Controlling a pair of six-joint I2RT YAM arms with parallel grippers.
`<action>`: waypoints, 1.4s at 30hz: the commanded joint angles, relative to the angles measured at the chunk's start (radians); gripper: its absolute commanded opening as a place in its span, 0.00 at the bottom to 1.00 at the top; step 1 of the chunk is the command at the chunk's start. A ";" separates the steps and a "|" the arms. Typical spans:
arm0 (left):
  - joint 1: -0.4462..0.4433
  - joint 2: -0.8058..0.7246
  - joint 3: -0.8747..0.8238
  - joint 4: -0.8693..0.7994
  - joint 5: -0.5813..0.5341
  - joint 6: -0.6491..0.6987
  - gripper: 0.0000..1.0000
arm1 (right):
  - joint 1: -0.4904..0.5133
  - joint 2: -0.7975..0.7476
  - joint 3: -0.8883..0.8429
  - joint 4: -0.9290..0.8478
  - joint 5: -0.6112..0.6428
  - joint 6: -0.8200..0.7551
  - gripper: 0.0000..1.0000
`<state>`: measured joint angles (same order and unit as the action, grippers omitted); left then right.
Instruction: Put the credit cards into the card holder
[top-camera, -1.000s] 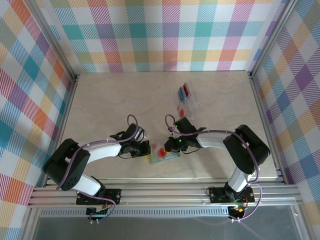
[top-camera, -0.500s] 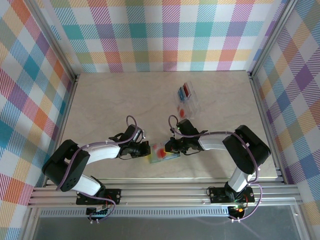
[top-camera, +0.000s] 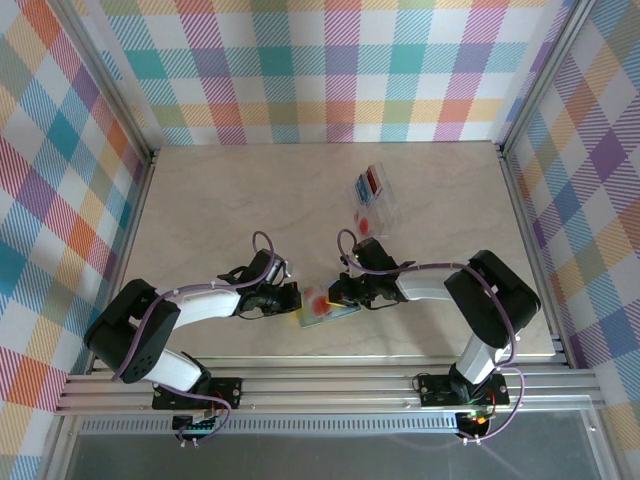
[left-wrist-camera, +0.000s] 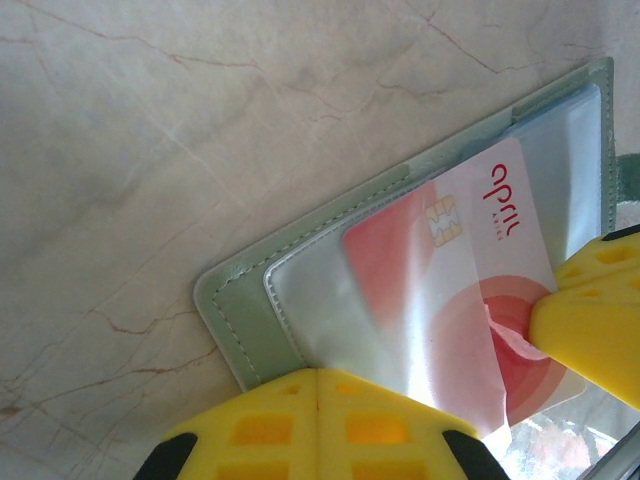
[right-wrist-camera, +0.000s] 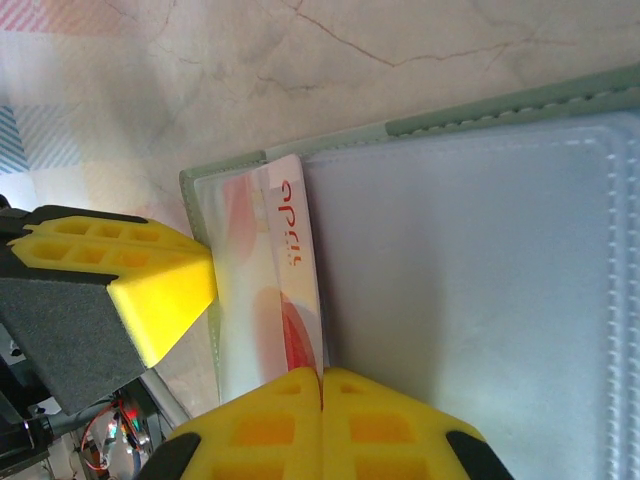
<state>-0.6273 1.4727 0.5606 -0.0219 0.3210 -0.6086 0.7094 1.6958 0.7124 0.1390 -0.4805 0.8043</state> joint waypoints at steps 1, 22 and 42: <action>-0.021 0.066 -0.036 -0.035 -0.040 0.024 0.00 | 0.012 0.027 -0.004 0.028 0.025 0.015 0.00; -0.031 0.084 -0.018 -0.026 -0.029 0.015 0.00 | 0.118 0.044 0.064 -0.071 0.077 -0.078 0.02; 0.000 0.011 0.031 -0.072 0.063 0.012 0.02 | 0.127 -0.103 0.144 -0.376 0.230 -0.238 0.51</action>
<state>-0.6292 1.4899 0.5884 -0.0391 0.3393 -0.6090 0.8318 1.6333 0.8246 -0.1505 -0.3046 0.6102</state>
